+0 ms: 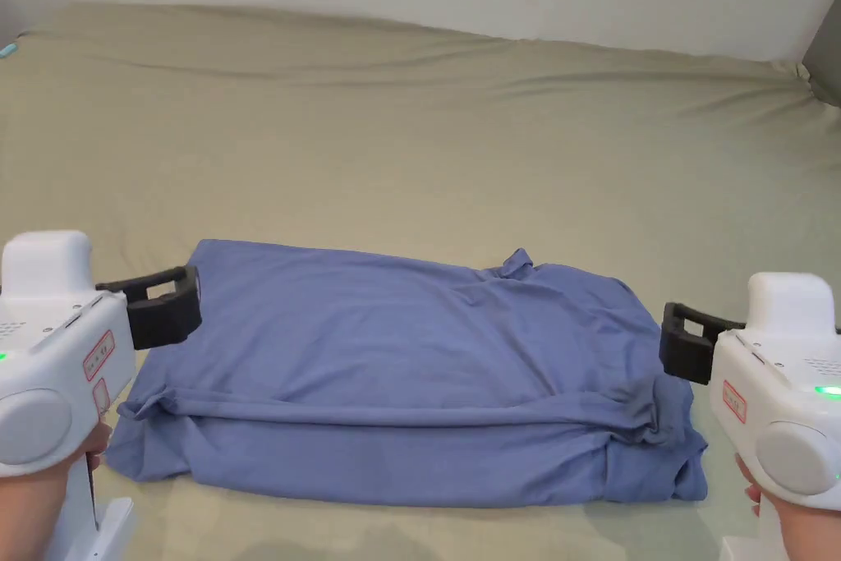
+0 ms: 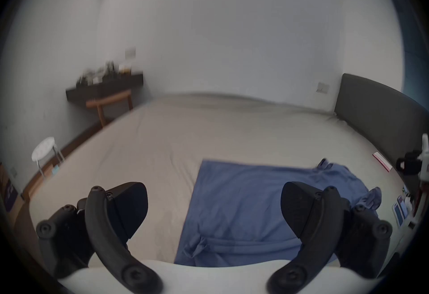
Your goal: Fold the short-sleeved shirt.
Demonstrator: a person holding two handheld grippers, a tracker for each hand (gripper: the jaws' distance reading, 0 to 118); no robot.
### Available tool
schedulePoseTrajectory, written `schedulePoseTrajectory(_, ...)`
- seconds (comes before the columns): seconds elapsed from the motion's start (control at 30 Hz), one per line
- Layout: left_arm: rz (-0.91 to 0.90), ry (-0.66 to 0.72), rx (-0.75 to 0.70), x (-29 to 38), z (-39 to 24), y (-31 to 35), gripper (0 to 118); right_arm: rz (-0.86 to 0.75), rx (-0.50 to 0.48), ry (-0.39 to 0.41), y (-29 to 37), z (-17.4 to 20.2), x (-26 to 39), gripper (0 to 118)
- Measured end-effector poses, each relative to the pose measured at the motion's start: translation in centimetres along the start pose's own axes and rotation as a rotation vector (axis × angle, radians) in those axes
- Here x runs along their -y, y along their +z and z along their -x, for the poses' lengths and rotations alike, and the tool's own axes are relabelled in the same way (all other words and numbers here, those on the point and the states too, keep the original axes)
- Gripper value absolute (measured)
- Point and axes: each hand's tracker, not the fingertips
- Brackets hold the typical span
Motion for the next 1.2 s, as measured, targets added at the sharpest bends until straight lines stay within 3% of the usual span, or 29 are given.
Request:
schedulePoseTrajectory(0.03,-0.047,-0.024,0.0,-0.6,-0.5,1.4,113,-0.033,-0.007,0.003,1.5,0.5,-0.6,92)
schedulePoseTrajectory(0.1,-0.12,-0.069,-0.013,-1.4,-1.7,4.0,111,-0.078,-0.049,-0.014,3.8,1.4,-1.5,76)
schedulePoseTrajectory(0.17,-0.149,-0.106,-0.027,-1.3,-2.3,5.7,110,-0.116,-0.079,-0.025,6.0,2.3,-1.8,71)
schedulePoseTrajectory(0.2,-0.15,-0.116,-0.03,-1.1,-2.5,6.2,108,-0.128,-0.089,-0.022,6.8,2.8,-1.9,57)
schedulePoseTrajectory(0.27,-0.154,-0.139,-0.047,-0.7,-2.9,7.2,86,-0.146,-0.086,-0.004,7.9,3.8,-1.5,9)
schedulePoseTrajectory(0.33,-0.15,-0.159,-0.065,-0.4,-3.8,8.5,38,-0.151,-0.106,0.028,8.9,4.4,-1.3,6)
schedulePoseTrajectory(0.37,-0.146,-0.165,-0.076,0.0,-3.9,8.7,24,-0.143,-0.114,0.04,9.1,4.7,-0.9,3)
schedulePoseTrajectory(0.43,-0.115,-0.168,-0.07,0.8,-4.0,8.9,13,-0.142,-0.108,0.061,9.6,5.2,-0.2,3)
schedulePoseTrajectory(0.47,-0.08,-0.169,-0.059,1.1,-3.7,8.7,1,-0.133,-0.105,0.082,9.7,5.3,0.2,2)
schedulePoseTrajectory(0.5,-0.074,-0.168,-0.061,1.6,-3.7,8.6,0,-0.128,-0.107,0.087,9.8,5.3,0.5,2)
schedulePoseTrajectory(0.67,0.089,-0.15,-0.064,4.5,-2.7,6.6,0,-0.097,-0.1,0.093,9.9,4.6,2.0,2)
schedulePoseTrajectory(0.87,0.414,-0.068,-0.019,9.4,-0.1,0.7,0,-0.054,-0.088,0.078,9.6,3.0,3.2,2)
schedulePoseTrajectory(0.9,0.446,-0.045,-0.035,10.2,0.2,-0.1,20,-0.047,-0.086,0.076,9.6,2.7,3.4,2)
schedulePoseTrajectory(0.93,0.467,-0.022,-0.05,11.1,0.6,-0.9,48,-0.037,-0.083,0.073,9.5,2.4,3.7,3)
schedulePoseTrajectory(1.0,0.518,-0.005,-0.067,12.5,1.0,-2.6,118,-0.014,-0.078,0.061,9.2,1.8,4.1,2)
schedulePoseTrajectory(1.07,0.541,-0.003,-0.06,13.4,1.4,-3.9,111,0.005,-0.07,0.056,9.0,1.2,4.5,2)
schedulePoseTrajectory(1.2,0.522,-0.009,-0.128,13.7,1.8,-6.1,112,0.037,-0.049,0.051,8.5,0.3,5.1,2)
